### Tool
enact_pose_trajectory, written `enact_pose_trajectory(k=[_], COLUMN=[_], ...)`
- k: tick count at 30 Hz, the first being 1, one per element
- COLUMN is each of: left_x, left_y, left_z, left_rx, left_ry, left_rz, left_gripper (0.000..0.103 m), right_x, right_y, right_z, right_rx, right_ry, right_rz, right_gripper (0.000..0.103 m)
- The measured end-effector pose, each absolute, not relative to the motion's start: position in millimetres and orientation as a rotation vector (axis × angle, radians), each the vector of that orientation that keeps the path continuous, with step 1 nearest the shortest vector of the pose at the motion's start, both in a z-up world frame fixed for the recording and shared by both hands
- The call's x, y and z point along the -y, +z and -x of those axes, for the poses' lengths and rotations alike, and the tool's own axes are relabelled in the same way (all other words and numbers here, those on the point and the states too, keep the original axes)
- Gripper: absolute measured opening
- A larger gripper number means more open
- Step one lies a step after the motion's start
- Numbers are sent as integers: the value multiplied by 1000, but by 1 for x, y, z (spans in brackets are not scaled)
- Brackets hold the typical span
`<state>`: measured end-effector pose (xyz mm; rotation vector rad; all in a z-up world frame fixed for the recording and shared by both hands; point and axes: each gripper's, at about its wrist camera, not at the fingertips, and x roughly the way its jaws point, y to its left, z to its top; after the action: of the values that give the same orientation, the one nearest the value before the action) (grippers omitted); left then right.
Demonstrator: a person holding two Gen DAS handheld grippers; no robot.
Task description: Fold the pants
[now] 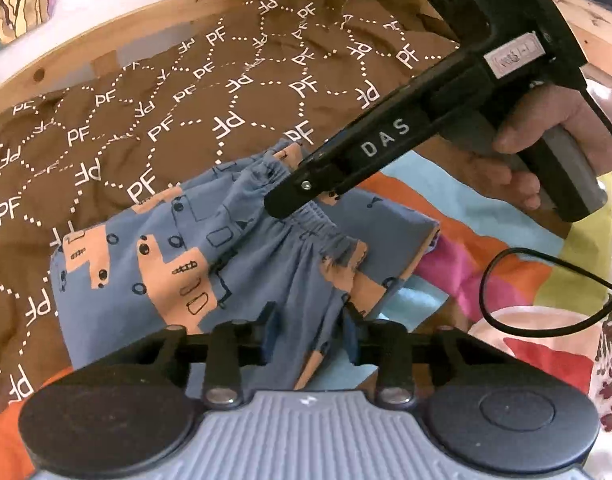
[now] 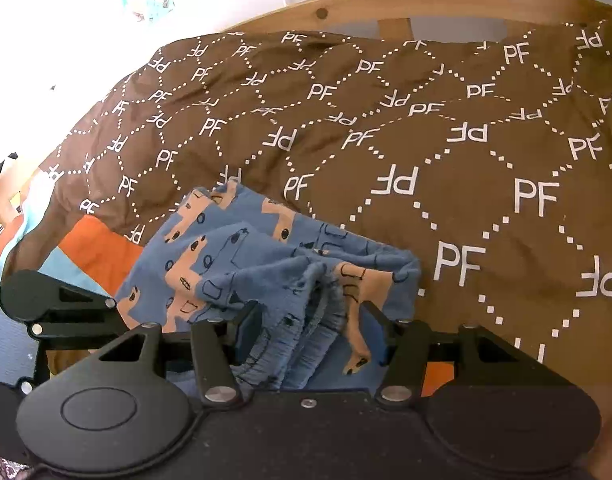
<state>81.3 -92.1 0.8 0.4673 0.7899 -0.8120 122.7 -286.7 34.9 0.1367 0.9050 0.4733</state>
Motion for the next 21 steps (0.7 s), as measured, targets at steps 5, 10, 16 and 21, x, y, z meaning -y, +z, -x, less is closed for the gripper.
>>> enact_pose_trajectory(k=[5,10,16,21], left_x=[90,84,78,84], left_y=[1,9,20,23], left_z=[-82,-83,-81,-79], left_rx=[-775,-763,-769,-777], left_ry=[-815,-826,-848,-868], left_rz=[-472,-431,-361,-338], left_gripper=[14,8,7,7], right_x=[284,283,287,296], right_y=[31,35,51,60], right_z=[-132,-130,-116,-109], right_rx=[-923,-901,-848,-841], right_ry=[451,441,430,413], right_rz=[-167,-168,-151,-172], right_gripper=[42,14,12,12])
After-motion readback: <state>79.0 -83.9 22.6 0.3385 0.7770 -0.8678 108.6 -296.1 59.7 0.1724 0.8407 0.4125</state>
